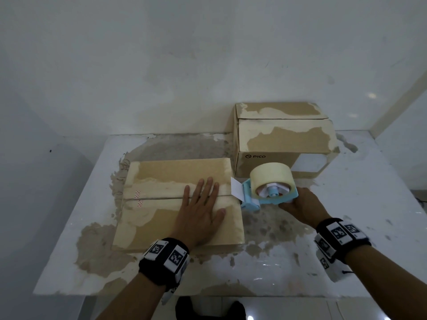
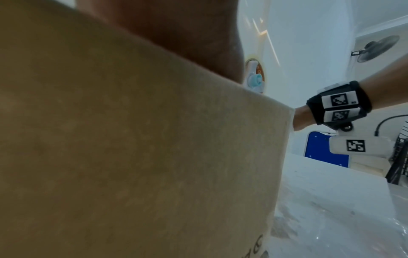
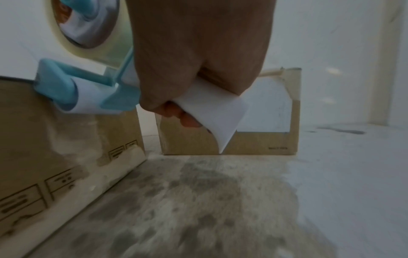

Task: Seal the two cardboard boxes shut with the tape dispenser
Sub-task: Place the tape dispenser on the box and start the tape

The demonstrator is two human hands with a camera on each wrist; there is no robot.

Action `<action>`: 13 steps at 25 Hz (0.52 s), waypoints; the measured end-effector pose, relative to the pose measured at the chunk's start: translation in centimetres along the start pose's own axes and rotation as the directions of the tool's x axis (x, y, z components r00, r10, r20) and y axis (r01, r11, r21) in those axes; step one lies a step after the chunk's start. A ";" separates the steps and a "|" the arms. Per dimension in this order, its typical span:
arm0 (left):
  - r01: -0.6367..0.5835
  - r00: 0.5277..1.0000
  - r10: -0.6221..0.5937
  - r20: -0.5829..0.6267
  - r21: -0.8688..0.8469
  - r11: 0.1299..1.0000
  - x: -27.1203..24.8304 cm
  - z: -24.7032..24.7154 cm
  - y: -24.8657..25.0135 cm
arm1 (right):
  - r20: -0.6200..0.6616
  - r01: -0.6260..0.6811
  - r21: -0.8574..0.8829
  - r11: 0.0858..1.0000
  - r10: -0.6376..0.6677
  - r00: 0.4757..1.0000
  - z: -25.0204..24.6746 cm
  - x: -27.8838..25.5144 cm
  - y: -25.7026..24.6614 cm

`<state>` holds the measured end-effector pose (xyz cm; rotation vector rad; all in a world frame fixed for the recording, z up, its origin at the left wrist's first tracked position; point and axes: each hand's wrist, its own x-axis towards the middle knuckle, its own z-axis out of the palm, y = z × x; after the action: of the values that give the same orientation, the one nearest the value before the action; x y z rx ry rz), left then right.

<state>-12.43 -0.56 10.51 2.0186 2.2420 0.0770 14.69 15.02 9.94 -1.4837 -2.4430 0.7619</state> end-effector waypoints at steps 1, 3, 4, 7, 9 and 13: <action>0.002 1.000 -0.002 0.002 0.002 1.000 0.0 -0.1 0.0 | -0.027 -0.030 0.035 0.999 0.031 0.999 0.4 -0.6 0.0; 0.003 1.000 -0.003 0.009 0.007 1.000 -0.1 -0.2 0.1 | -0.081 -0.046 0.008 0.999 0.047 0.996 0.7 -1.6 -0.1; 0.003 1.000 -0.004 0.011 0.019 1.000 -0.1 -0.3 0.2 | -0.105 -0.021 -0.050 0.999 0.016 0.994 0.5 -1.5 -0.2; 0.001 0.999 -0.002 0.037 0.042 0.999 0.1 -0.6 0.4 | -0.115 0.103 -0.266 0.959 -0.138 0.984 -1.7 0.9 -0.6; 0.000 0.999 -0.002 0.046 0.048 0.999 -0.1 -0.7 0.2 | -0.013 0.155 -0.538 0.829 -0.192 0.981 -4.1 2.4 -0.2; -0.006 1.000 0.005 0.017 0.047 0.999 -0.7 -0.6 0.0 | 0.001 -0.022 -0.521 0.853 0.026 1.000 -5.4 0.1 3.1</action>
<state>-12.48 -1.19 11.12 2.0412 2.2494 0.0077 19.25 17.99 12.98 -1.6751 -2.7824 0.0889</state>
